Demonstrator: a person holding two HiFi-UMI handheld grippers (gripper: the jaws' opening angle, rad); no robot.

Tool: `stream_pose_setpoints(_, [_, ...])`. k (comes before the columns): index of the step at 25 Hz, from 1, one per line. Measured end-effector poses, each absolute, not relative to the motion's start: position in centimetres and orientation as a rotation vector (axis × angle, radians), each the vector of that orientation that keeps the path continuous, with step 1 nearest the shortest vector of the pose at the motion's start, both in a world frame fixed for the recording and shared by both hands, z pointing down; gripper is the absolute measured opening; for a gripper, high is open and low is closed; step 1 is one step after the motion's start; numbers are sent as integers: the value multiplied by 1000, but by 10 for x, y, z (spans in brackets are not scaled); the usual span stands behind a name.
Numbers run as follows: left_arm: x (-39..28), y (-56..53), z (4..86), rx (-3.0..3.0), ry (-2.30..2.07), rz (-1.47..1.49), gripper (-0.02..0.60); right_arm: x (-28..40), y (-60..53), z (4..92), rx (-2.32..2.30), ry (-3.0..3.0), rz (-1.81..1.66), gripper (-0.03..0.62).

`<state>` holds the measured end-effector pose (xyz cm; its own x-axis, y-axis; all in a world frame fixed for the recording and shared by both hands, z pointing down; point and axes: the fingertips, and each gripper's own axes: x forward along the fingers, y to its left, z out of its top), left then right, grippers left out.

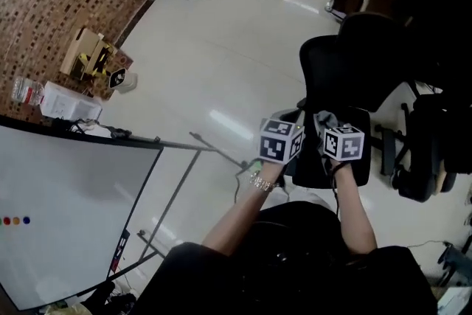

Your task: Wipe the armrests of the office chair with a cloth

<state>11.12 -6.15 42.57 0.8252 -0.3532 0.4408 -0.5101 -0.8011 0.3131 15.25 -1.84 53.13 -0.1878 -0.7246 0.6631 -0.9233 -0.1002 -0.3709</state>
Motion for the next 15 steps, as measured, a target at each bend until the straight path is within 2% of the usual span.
stream_pose_setpoints(5, [153, -33, 438, 2640, -603, 583, -5, 185, 5, 508, 2007, -1745, 1091, 19])
stream_pose_setpoints(15, [176, -27, 446, 2658, -583, 605, -5, 196, 2, 464, 2109, -1769, 924, 20])
